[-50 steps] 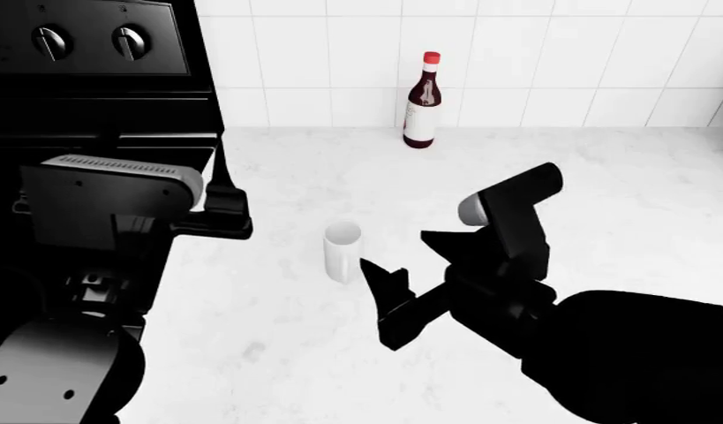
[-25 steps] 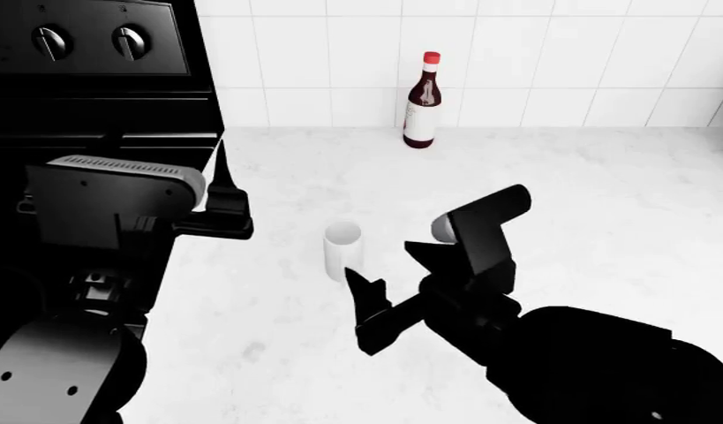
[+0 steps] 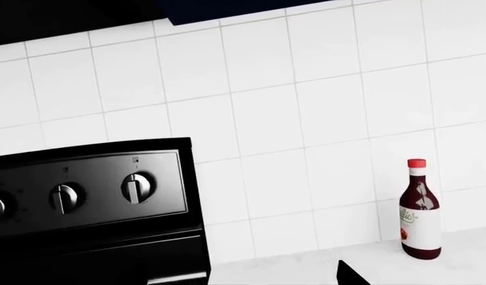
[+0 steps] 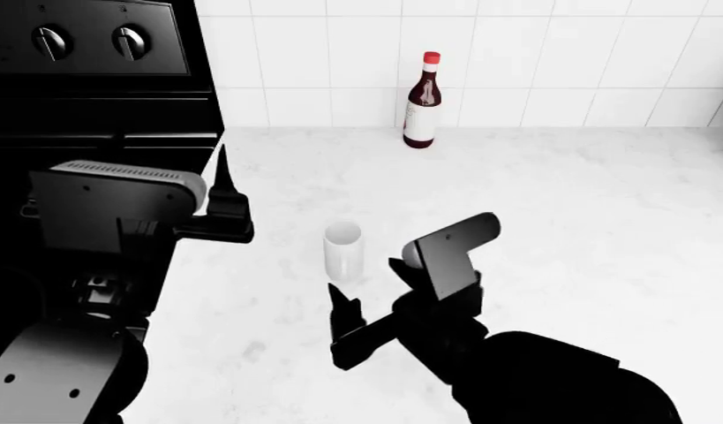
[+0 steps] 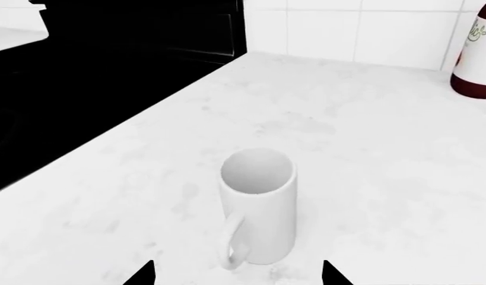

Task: A wet mug is on the counter and needs to be dried. Pick it up and place it upside down in the open cabinet.

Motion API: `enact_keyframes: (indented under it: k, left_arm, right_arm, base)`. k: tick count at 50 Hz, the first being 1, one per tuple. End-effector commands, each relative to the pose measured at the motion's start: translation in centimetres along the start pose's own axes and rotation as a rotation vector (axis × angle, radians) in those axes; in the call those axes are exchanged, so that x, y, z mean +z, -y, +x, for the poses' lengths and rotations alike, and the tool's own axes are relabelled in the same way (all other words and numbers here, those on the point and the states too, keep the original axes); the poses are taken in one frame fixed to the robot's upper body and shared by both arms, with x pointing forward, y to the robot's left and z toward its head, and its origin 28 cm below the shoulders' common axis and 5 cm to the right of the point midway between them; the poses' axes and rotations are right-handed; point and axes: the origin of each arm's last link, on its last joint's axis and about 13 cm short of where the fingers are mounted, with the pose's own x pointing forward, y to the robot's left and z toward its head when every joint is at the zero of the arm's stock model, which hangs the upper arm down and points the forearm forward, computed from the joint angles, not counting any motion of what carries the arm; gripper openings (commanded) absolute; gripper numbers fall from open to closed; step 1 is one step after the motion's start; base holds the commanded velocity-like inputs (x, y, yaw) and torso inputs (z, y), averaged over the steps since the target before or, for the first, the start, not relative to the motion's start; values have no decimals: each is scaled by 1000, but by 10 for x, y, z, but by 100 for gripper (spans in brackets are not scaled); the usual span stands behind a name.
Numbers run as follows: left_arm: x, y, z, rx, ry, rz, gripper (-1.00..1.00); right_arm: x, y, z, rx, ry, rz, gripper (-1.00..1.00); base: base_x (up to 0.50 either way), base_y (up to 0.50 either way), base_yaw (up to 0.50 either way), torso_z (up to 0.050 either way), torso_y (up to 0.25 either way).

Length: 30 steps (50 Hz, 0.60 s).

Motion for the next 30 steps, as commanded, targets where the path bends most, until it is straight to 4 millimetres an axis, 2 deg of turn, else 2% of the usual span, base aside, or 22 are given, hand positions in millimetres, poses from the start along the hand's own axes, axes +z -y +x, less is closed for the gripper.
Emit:
enact_keyframes:
  k: [1,9,30]
  left_arm:
    - [-1,0,-1,-1,-1,-2,100]
    - [-2,0,0,-3,-2,-1,100]
    - [-4,0,0,-6,-4,2,100]
  right_arm:
    - [-6,-8,5,-26,11,-6,100]
    - [-9,-14,9,-32,25,-15,100]
    - [-9,-14,22,-92,60,-21,100]
  base:
    - [0,0,0,0,0]
    - [0,0,0,0,0]
    - [0,0,0,0,0]
